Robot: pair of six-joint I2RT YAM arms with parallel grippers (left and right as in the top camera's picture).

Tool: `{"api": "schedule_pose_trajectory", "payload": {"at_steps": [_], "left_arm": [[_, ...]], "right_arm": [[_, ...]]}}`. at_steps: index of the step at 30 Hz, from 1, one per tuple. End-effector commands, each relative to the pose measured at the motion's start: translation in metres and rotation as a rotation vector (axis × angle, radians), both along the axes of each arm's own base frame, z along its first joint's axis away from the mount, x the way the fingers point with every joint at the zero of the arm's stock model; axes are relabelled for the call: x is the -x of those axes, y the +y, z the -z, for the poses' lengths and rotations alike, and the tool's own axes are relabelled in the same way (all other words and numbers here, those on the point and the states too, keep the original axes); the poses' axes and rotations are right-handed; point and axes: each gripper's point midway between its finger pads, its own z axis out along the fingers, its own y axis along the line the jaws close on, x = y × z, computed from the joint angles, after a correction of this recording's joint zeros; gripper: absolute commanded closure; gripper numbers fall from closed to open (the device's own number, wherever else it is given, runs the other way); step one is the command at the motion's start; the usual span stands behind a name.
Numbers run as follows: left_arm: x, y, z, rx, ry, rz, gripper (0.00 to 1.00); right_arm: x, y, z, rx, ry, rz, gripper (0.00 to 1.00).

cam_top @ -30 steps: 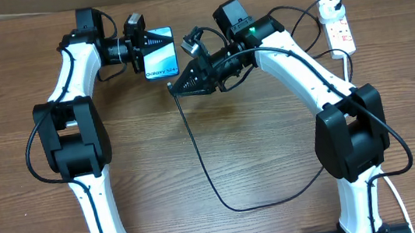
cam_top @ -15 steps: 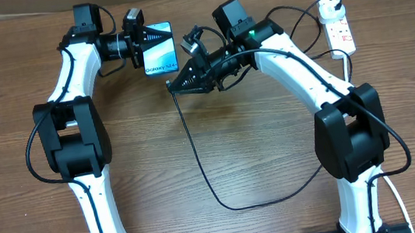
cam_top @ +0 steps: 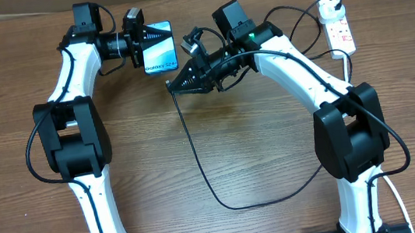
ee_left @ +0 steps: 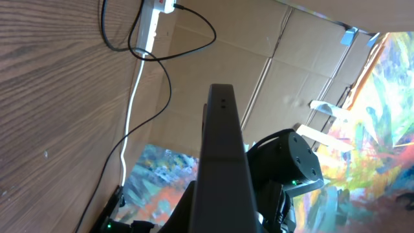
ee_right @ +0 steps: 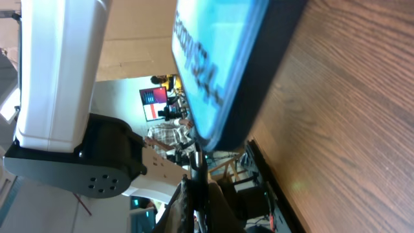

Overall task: Plug charger to phone and switch on socket
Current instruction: 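Push the USB-C plug into the phone's bottom port with the right gripper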

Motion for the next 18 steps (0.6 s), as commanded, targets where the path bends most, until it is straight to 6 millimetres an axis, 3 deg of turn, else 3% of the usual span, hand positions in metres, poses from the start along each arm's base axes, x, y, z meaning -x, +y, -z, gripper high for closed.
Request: {"api": "schedule_pose_trajectory", "payload": {"at_steps": [1, 18], "left_arm": [[0.0059, -0.0045, -0.0377, 0.038, -0.070, 0.032, 0.96], [0.0081, -0.0112, -0.0377, 0.039, -0.062, 0.046, 0.96]], "right_arm": [[0.0006, 0.0020, -0.0109, -0.013, -0.013, 0.003, 0.96], [-0.0052, 0.0043, -0.0133, -0.017, -0.022, 0.018, 0.96]]}}
